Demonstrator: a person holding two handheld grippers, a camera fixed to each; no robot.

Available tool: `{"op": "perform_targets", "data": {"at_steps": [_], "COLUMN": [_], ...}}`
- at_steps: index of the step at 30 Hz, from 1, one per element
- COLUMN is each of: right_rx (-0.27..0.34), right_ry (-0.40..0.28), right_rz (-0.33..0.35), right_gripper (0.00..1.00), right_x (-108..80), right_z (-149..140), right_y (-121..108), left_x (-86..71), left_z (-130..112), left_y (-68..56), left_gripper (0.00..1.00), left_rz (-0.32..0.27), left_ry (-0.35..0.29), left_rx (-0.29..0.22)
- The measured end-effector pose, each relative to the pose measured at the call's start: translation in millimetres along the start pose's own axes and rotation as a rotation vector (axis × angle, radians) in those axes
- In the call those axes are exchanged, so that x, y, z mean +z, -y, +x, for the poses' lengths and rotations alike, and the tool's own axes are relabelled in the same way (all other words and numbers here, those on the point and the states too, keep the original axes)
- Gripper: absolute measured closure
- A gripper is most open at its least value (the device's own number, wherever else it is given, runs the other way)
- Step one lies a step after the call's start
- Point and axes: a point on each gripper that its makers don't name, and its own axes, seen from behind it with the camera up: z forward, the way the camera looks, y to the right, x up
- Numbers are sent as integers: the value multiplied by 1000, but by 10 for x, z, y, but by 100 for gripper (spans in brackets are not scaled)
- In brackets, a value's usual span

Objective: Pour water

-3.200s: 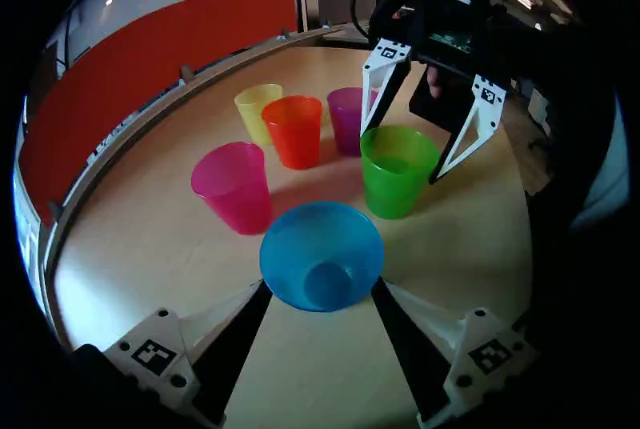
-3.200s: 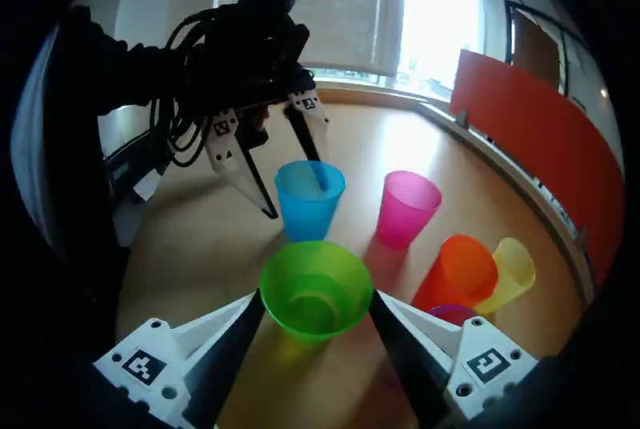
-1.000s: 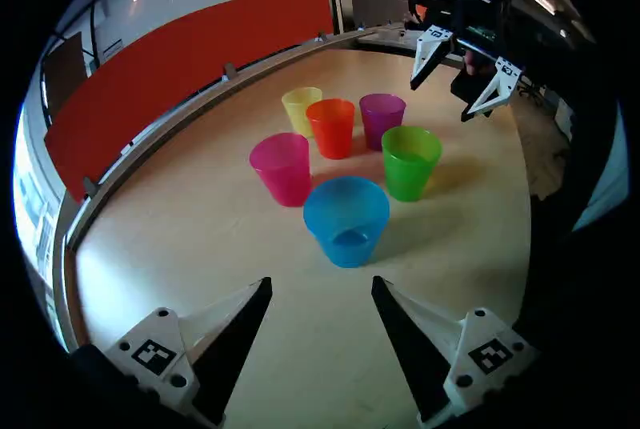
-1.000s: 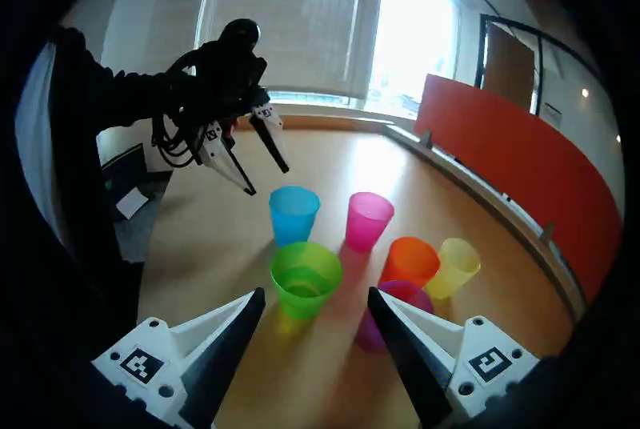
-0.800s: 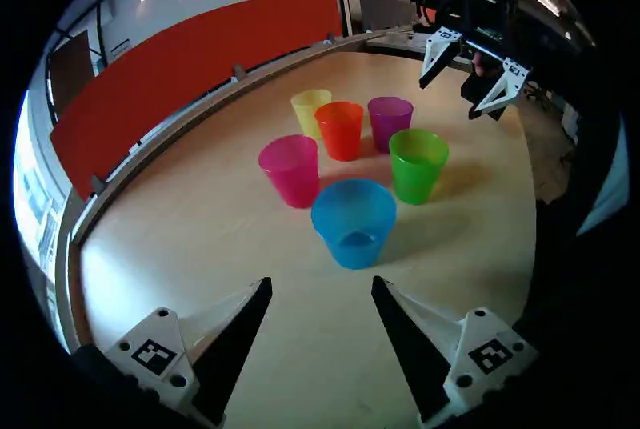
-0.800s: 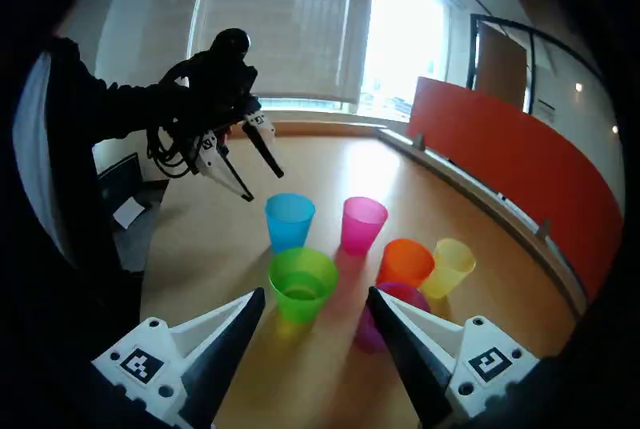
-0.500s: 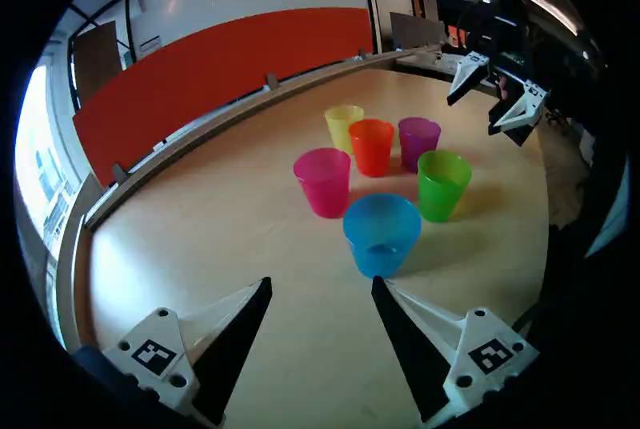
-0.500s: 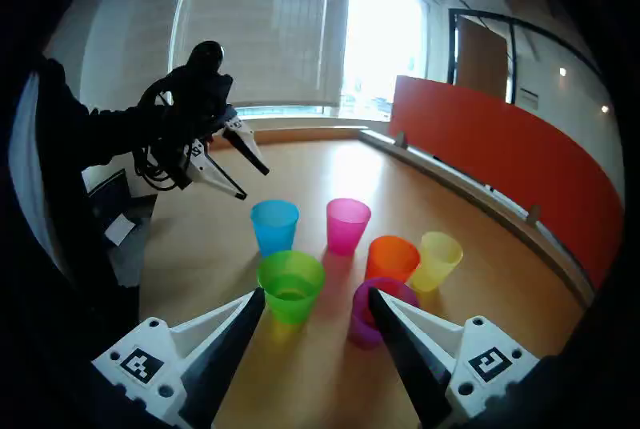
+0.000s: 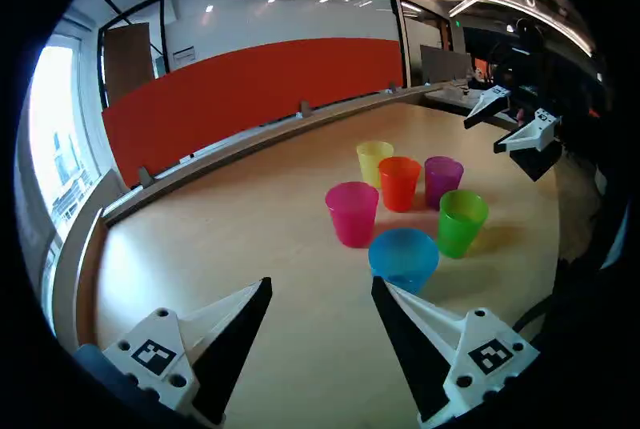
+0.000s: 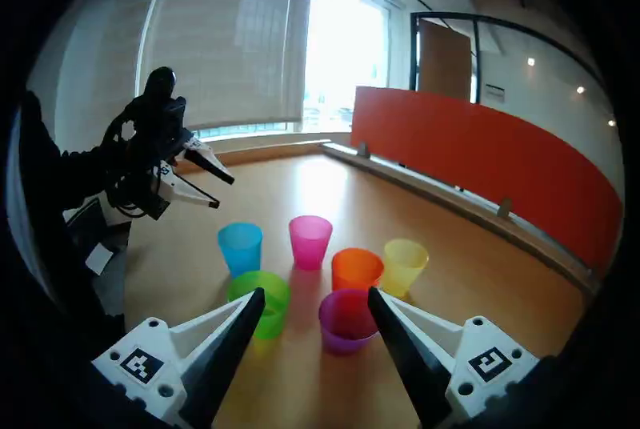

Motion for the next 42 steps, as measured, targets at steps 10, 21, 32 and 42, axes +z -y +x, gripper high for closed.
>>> {"op": "perform_targets", "data": {"at_steps": [10,21,32,42], "right_rx": [70,93,154,158], "right_ry": [-92,-154,-208,-245], "right_rz": [-127,-254,-366,-484], "right_gripper": [0,0,0,0], "right_x": [-108,-238,-319,-441], "right_z": [236,346,367,416], "right_y": [-393,-726,-1036,-1266], "left_x": [-30,-62,-176,-246], "left_z": [118,234,424,470], "left_y": [169,330,526,644], "left_gripper": [7,7,8,7], "left_rz": [88,184,273,322], "left_ry": [-63,-133,-226,-266], "left_rx": [-26,-66,-140,-201]}}
